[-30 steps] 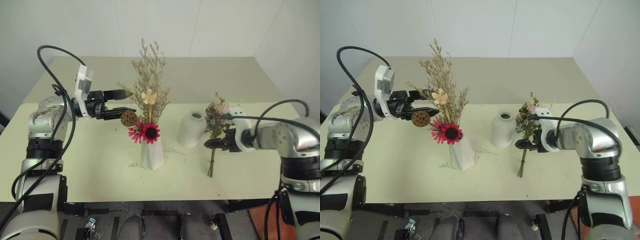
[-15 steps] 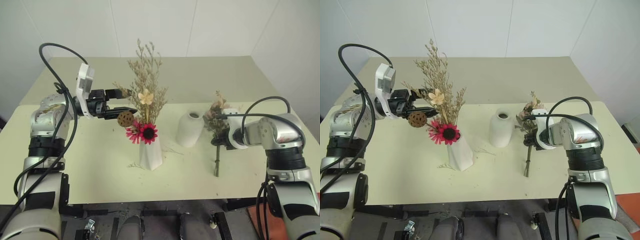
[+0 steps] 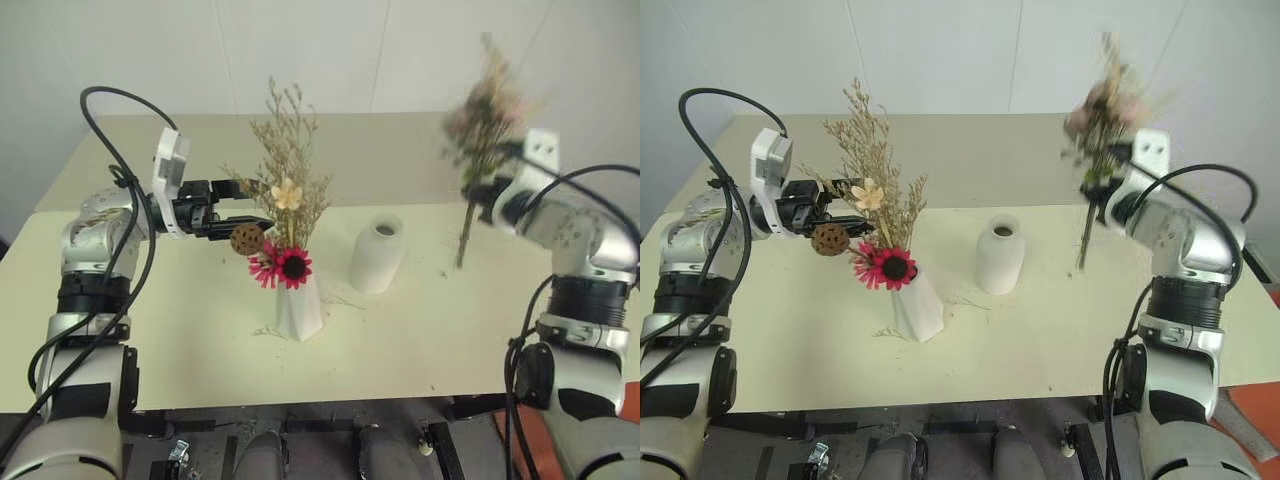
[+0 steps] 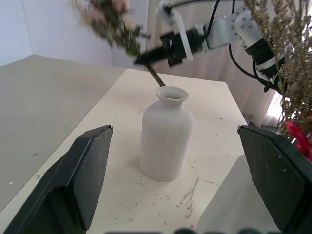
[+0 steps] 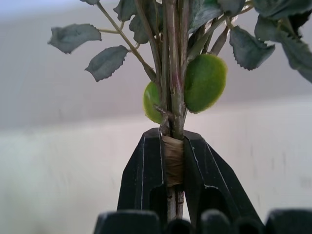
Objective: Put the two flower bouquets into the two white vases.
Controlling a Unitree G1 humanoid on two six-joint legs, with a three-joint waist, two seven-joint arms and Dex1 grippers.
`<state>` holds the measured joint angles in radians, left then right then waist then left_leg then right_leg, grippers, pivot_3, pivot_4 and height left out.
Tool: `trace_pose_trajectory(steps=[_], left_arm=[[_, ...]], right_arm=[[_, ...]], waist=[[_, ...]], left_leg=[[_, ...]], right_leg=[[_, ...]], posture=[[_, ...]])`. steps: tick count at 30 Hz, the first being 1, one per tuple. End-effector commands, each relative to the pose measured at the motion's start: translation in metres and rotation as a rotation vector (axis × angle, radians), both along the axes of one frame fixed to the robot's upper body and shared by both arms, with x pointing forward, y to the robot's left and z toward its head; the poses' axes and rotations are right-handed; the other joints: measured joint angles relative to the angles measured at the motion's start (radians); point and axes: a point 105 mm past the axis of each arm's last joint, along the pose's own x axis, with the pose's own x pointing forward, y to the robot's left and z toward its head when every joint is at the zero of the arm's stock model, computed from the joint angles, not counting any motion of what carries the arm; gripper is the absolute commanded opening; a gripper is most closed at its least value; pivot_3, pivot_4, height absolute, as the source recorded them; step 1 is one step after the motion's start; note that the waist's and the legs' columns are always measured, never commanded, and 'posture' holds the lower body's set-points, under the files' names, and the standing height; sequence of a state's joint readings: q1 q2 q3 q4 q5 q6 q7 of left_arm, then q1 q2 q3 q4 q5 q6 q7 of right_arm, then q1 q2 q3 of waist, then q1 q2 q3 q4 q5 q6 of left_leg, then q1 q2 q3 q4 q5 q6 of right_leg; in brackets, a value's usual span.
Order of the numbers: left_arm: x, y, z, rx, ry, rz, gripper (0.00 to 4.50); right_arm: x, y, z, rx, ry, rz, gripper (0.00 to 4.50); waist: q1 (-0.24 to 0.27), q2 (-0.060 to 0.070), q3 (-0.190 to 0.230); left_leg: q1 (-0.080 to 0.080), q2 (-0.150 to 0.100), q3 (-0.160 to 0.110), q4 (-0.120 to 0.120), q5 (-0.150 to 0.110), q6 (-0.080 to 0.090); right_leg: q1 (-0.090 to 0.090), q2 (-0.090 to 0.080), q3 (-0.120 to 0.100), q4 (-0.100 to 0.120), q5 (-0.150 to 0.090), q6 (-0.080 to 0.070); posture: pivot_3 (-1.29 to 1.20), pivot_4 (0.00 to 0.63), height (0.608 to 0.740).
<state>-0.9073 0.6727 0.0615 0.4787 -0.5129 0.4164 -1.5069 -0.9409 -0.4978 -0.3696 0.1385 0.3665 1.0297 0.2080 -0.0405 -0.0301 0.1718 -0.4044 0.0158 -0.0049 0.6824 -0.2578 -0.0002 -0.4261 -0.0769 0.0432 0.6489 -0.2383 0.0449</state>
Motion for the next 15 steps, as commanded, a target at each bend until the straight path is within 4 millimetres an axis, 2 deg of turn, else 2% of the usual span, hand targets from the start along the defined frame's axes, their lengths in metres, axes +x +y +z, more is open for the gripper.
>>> trace_pose_trajectory(steps=[1, 3, 6, 10, 15], left_arm=[[-0.002, 0.000, 0.015, 0.001, -0.055, -0.020, 4.50], [-0.002, -0.001, 0.015, 0.004, -0.054, -0.022, 4.50], [-0.001, -0.001, 0.015, 0.005, -0.055, -0.022, 4.50], [-0.001, -0.001, 0.015, 0.004, -0.056, -0.021, 4.50], [-0.002, 0.000, 0.015, 0.005, -0.056, -0.017, 4.50]], right_arm=[[-0.018, 0.018, 0.067, 0.075, -0.320, 0.125, 0.25], [-0.027, 0.032, 0.085, 0.112, -0.410, 0.199, 0.25], [-0.038, 0.055, 0.095, 0.125, -0.472, 0.308, 0.25], [-0.051, 0.083, 0.088, 0.049, -0.494, 0.423, 0.25], [-0.065, 0.101, 0.077, 0.040, -0.498, 0.535, 0.25]], waist=[[-0.002, 0.000, 0.000], [-0.006, 0.000, 0.000], [-0.006, 0.000, 0.000], [-0.004, 0.000, 0.000], [-0.001, 0.000, 0.000]], left_leg=[[0.000, 0.000, 0.000, 0.000, 0.000, 0.000], [0.000, 0.000, 0.000, 0.000, 0.000, 0.000], [0.000, 0.000, 0.000, 0.000, 0.000, 0.000], [0.000, 0.000, 0.000, 0.000, 0.000, 0.000], [0.000, 0.000, -0.001, 0.000, 0.000, 0.000]], right_leg=[[0.000, 0.000, 0.000, 0.000, 0.000, 0.000], [0.000, 0.000, 0.000, 0.000, 0.000, 0.000], [0.000, 0.000, 0.000, 0.001, 0.000, 0.000], [0.000, 0.000, 0.000, 0.001, 0.000, 0.000], [0.000, 0.000, -0.001, 0.001, 0.000, 0.000]], posture=[[0.00, 0.150, 0.740], [0.00, 0.150, 0.740], [0.00, 0.150, 0.740], [0.00, 0.150, 0.740], [0.00, 0.150, 0.740]])
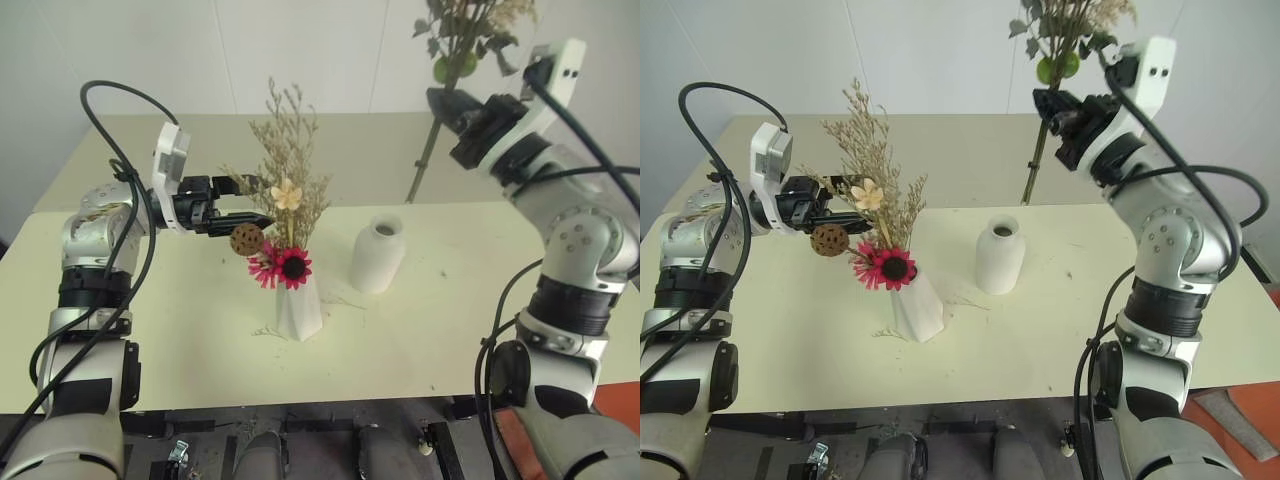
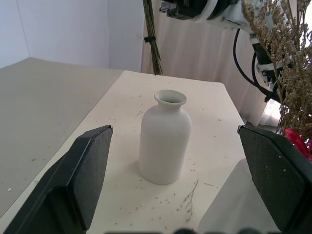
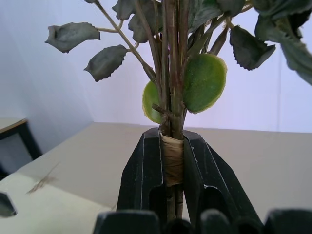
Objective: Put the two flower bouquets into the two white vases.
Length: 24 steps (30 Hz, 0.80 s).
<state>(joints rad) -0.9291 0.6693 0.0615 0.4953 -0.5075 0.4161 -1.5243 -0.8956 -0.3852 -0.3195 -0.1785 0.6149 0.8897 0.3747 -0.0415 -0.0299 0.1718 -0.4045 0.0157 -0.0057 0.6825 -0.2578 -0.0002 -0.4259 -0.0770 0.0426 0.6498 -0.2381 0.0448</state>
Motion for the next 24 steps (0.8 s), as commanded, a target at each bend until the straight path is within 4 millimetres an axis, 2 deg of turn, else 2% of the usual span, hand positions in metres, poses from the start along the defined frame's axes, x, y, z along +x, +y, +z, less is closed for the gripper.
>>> trace_pose_trajectory(steps=[1, 12, 24], left_arm=[[-0.002, 0.002, 0.010, 0.007, -0.051, 0.000, 4.50], [-0.001, 0.003, 0.009, 0.017, -0.046, -0.005, 4.50], [-0.001, 0.002, 0.009, 0.020, -0.045, -0.010, 4.50]], right_arm=[[-0.019, 0.007, 0.013, -0.004, -0.091, 0.064, 0.25], [-0.025, 0.012, 0.001, -0.002, -0.097, 0.103, 0.25], [-0.013, 0.019, -0.037, -0.046, -0.080, 0.086, 0.25]], waist=[[0.000, 0.000, 0.000], [-0.003, 0.000, 0.000], [-0.002, 0.000, 0.000]], left_leg=[[0.000, 0.000, 0.000, 0.000, 0.000, 0.000], [0.000, 0.000, 0.000, 0.000, 0.000, 0.000], [0.000, 0.000, 0.000, 0.000, 0.000, 0.000]], right_leg=[[0.000, 0.000, 0.000, 0.000, 0.000, 0.000], [0.000, 0.000, 0.000, 0.000, 0.000, 0.000], [0.000, 0.000, 0.000, 0.000, 0.000, 0.000]], posture=[[0.00, 0.150, 0.740], [0.00, 0.150, 0.740], [0.00, 0.150, 0.740]])
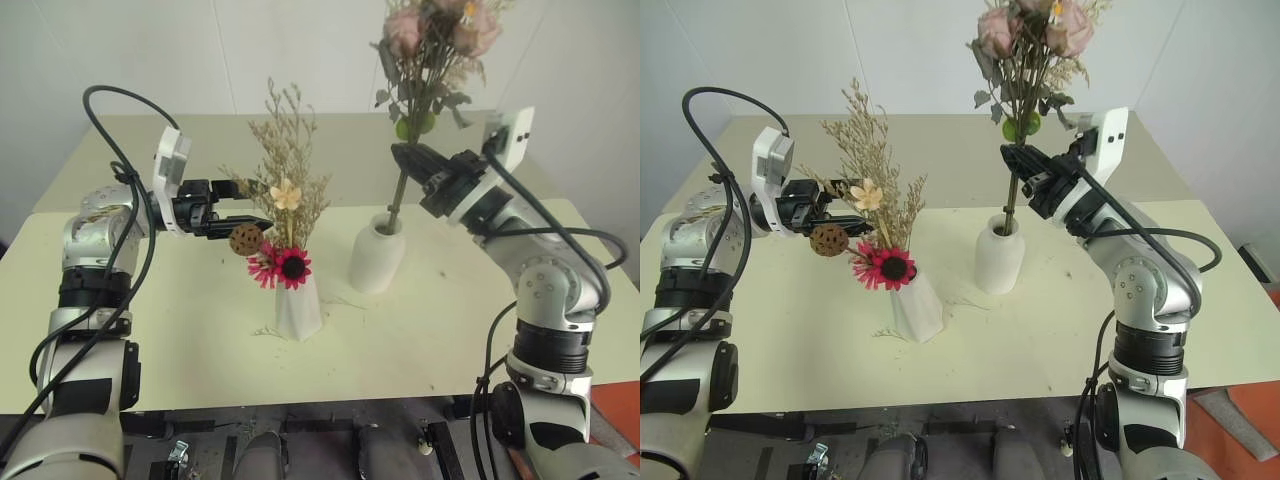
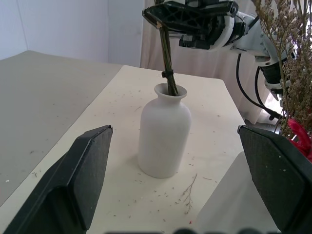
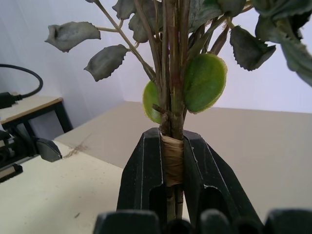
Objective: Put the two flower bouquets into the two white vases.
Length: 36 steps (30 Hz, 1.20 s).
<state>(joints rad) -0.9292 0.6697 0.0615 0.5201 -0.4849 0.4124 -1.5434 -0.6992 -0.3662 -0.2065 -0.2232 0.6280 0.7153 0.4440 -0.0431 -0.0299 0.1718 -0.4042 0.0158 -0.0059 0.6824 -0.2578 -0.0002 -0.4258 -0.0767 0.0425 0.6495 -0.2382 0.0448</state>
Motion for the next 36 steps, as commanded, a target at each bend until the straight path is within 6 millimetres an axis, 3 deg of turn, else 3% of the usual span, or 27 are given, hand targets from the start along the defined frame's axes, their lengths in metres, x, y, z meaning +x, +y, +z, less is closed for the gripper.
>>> trace_pose_trajectory(steps=[1, 5, 11, 18, 27, 36], left_arm=[[-0.003, -0.001, 0.015, 0.007, -0.065, -0.013, 4.50], [-0.003, -0.001, 0.015, 0.008, -0.066, -0.012, 4.50], [-0.003, 0.000, 0.016, 0.012, -0.065, -0.011, 4.50], [-0.004, 0.001, 0.017, 0.019, -0.066, -0.008, 4.50], [-0.013, 0.013, 0.013, 0.027, -0.044, 0.017, 4.50], [-0.045, 0.027, 0.013, 0.057, -0.037, 0.052, 4.50]], right_arm=[[-0.005, 0.002, 0.008, -0.014, -0.088, 0.003, 0.25], [-0.008, 0.005, -0.004, -0.045, -0.095, 0.012, 0.25], [-0.017, 0.008, -0.022, -0.113, -0.114, 0.026, 2.17], [-0.031, -0.008, -0.028, -0.201, -0.117, 0.027, 4.47], [-0.060, -0.047, -0.039, -0.414, -0.052, 0.115, 4.49], [-0.059, -0.092, -0.048, -0.549, 0.028, 0.118, 4.49]], waist=[[0.000, 0.000, 0.000], [0.000, 0.000, 0.000], [0.000, 0.000, 0.000], [0.002, 0.000, 0.000], [0.006, 0.000, 0.000], [0.002, 0.000, 0.000]], left_leg=[[0.000, 0.000, 0.000, 0.000, 0.000, 0.000], [0.000, 0.000, 0.000, 0.000, 0.000, 0.000], [0.000, 0.000, 0.000, 0.000, 0.000, 0.000], [0.000, 0.000, 0.000, 0.000, 0.000, 0.000], [0.001, 0.000, 0.000, 0.000, 0.000, 0.000], [0.003, 0.000, 0.001, 0.000, 0.000, 0.000]], right_leg=[[0.000, 0.000, 0.000, 0.000, 0.000, 0.000], [0.000, 0.000, 0.000, 0.000, 0.000, 0.000], [0.000, 0.000, 0.000, 0.000, 0.000, 0.000], [0.000, 0.000, 0.000, 0.000, 0.000, 0.000], [0.002, 0.000, 0.000, -0.002, 0.000, 0.000], [0.002, 0.000, 0.002, -0.003, 0.000, 0.000]], posture=[[0.00, 0.150, 0.740], [0.00, 0.150, 0.740], [0.00, 0.150, 0.740], [0.00, 0.150, 0.740], [0.00, 0.150, 0.740], [0.00, 0.150, 0.740]])
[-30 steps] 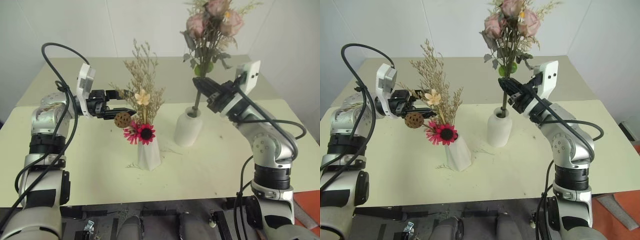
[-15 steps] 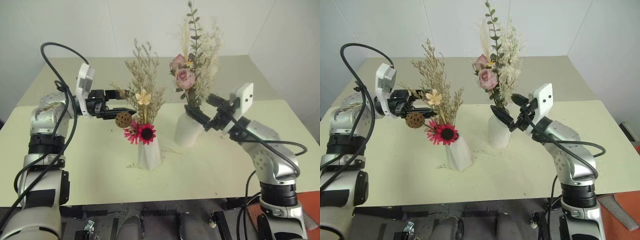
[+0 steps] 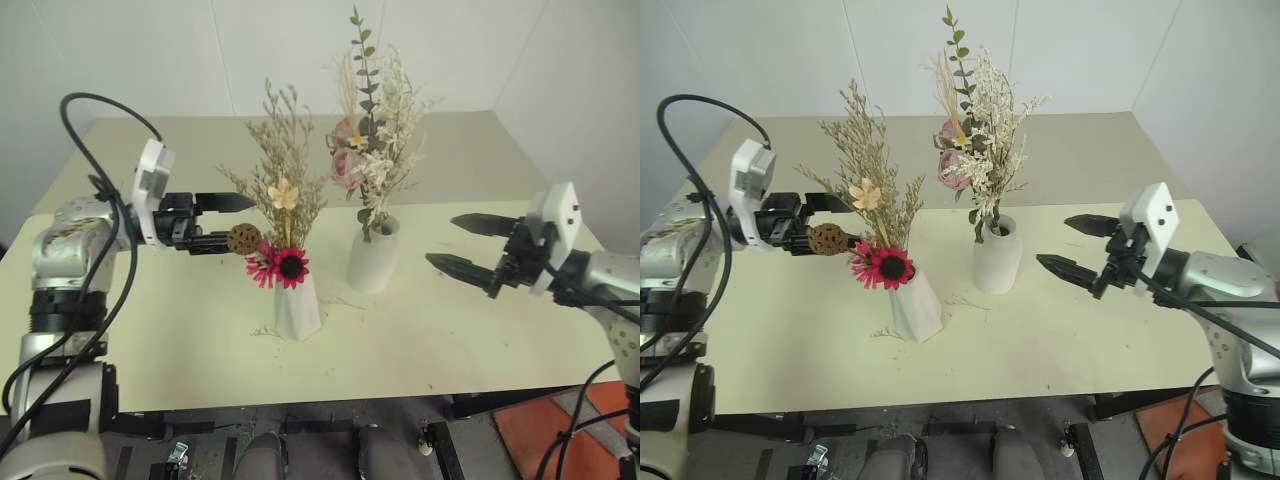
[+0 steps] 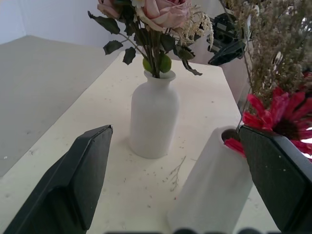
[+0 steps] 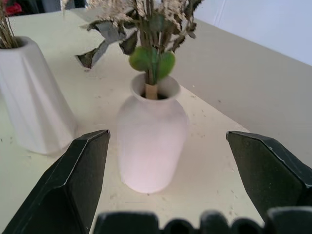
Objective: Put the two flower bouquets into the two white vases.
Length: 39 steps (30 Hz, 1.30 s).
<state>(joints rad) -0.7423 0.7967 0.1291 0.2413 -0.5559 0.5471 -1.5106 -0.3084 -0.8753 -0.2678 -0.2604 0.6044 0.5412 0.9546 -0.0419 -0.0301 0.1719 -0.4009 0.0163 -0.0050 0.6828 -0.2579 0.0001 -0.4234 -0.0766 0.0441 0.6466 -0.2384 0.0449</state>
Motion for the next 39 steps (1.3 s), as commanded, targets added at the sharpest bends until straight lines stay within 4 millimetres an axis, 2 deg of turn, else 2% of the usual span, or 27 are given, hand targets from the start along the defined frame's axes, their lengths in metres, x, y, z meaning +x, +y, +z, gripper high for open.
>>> trace_pose_trajectory(steps=[1, 5, 11, 18, 33, 39], left_arm=[[-0.016, 0.006, 0.017, -0.008, -0.051, 0.013, 4.50], [-0.033, 0.016, 0.016, 0.004, -0.038, 0.069, 4.50], [-0.043, 0.023, 0.017, -0.004, -0.030, 0.124, 4.50], [-0.055, 0.026, 0.012, -0.017, -0.013, 0.166, 4.50], [-0.072, 0.026, 0.006, -0.042, -0.006, 0.230, 4.50], [-0.072, 0.022, 0.005, -0.065, -0.002, 0.235, 4.50]], right_arm=[[-0.002, -0.015, 0.010, -0.034, -0.040, 0.006, 4.49], [-0.003, -0.027, 0.007, -0.070, -0.008, 0.029, 4.49], [-0.006, -0.034, 0.003, -0.094, 0.023, 0.061, 4.49], [-0.008, -0.041, 0.009, -0.086, 0.028, 0.072, 4.49], [-0.010, -0.043, 0.007, -0.081, 0.036, 0.064, 4.49], [-0.012, -0.045, 0.007, -0.091, 0.032, 0.043, 4.49]], waist=[[0.002, 0.000, 0.000], [0.003, 0.000, 0.000], [0.006, 0.000, 0.000], [0.006, 0.000, 0.000], [0.008, 0.000, 0.000], [0.020, 0.000, 0.000]], left_leg=[[0.000, 0.000, 0.000, 0.000, 0.000, 0.000], [0.001, 0.000, 0.000, 0.000, 0.000, 0.000], [0.002, 0.000, 0.001, 0.000, 0.000, 0.000], [0.002, 0.000, 0.001, 0.000, 0.000, 0.000], [0.003, 0.001, 0.002, 0.000, 0.000, 0.000], [0.003, 0.001, 0.002, 0.000, 0.000, 0.000]], right_leg=[[0.000, 0.000, 0.000, 0.000, 0.000, 0.000], [0.000, 0.000, 0.000, -0.001, 0.000, 0.000], [0.001, 0.000, 0.000, -0.001, 0.000, 0.000], [0.001, 0.000, 0.001, -0.001, 0.000, 0.000], [0.001, 0.000, 0.001, -0.001, 0.000, 0.000], [0.002, 0.000, 0.001, 0.000, 0.000, 0.000]], posture=[[0.00, 0.150, 0.740], [0.00, 0.150, 0.740], [0.00, 0.150, 0.740], [0.00, 0.150, 0.740], [0.00, 0.150, 0.740], [0.00, 0.150, 0.740]])
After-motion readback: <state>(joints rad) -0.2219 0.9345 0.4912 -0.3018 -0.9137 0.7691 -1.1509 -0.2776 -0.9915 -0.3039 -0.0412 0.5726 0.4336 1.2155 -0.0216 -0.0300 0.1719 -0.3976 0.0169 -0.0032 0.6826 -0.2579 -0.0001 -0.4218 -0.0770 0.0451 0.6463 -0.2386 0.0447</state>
